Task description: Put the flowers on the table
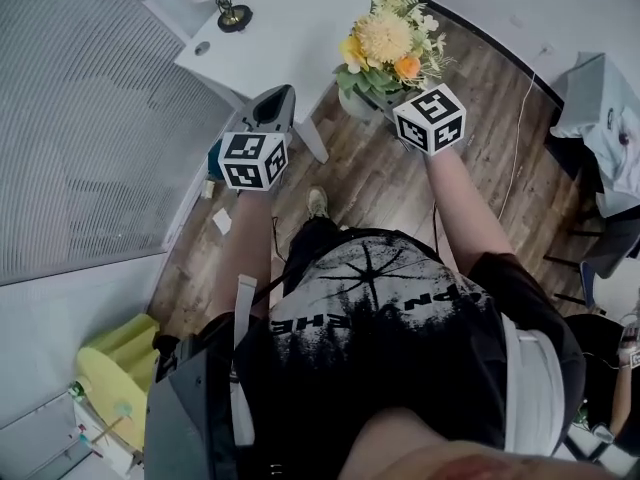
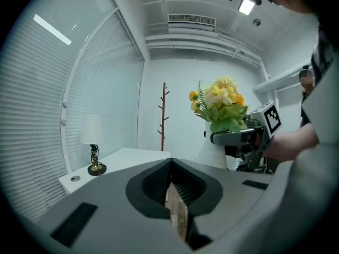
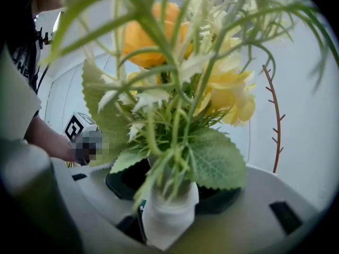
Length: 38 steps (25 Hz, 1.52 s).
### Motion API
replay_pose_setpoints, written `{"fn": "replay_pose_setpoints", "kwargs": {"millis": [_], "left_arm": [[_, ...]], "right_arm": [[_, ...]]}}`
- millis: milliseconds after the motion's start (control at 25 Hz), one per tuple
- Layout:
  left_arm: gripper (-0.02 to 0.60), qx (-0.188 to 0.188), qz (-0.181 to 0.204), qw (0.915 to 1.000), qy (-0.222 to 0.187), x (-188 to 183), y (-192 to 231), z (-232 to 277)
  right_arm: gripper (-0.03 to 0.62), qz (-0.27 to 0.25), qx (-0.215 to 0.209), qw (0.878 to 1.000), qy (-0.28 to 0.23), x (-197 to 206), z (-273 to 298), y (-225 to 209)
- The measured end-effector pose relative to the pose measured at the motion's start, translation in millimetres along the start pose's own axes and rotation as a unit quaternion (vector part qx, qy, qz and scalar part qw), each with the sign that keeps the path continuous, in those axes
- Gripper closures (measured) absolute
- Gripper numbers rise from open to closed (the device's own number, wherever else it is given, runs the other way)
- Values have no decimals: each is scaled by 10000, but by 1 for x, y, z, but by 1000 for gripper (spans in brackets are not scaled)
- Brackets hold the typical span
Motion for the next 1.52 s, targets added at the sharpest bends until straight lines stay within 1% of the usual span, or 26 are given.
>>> {"fn": "replay_pose_setpoints", "kwargs": {"millis": [120, 360, 400, 520, 600, 960, 1160, 1320, 1520], "left_arm": [[571, 17, 13, 10000, 30, -7, 25, 12], [569, 143, 172, 9997, 7, -22, 41, 23], [571, 195, 197, 9996, 14, -28, 52, 29], [569, 386, 166, 9991, 98, -51, 106, 59], [569, 472, 144, 9987, 131, -59, 126, 70], [569, 801, 246, 9964, 83, -65, 134, 79], [570, 910, 246, 9955, 63, -68, 130, 82], [569, 1052, 205, 9942, 59, -70, 143, 100], [569, 1119, 110, 9935, 174, -69, 163, 123]], "right_arm": [[344, 12, 6, 10000, 39, 1, 27, -5], [342, 10, 137, 9999, -82, -3, 43, -9], [344, 15, 195, 9998, -97, -6, 54, -13], [344, 71, 384, 9992, -12, -16, 110, -34], [344, 89, 474, 9988, 34, -19, 130, -41], [343, 1, 857, 9963, -28, -27, 131, -43], [344, -59, 917, 9958, 47, -29, 125, -40], [343, -64, 1023, 9946, 184, -23, 139, -49], [344, 10, 1016, 9943, 309, -15, 164, -64]]}}
Point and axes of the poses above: the fingertips, and each gripper's own axes: z forward along the fingers, y to its left, x out of its underside, the point moved 5 cm from there along -z, backward along the fingers, and after that the axes turned 9 degrees about -z, right-handed, at the moved point
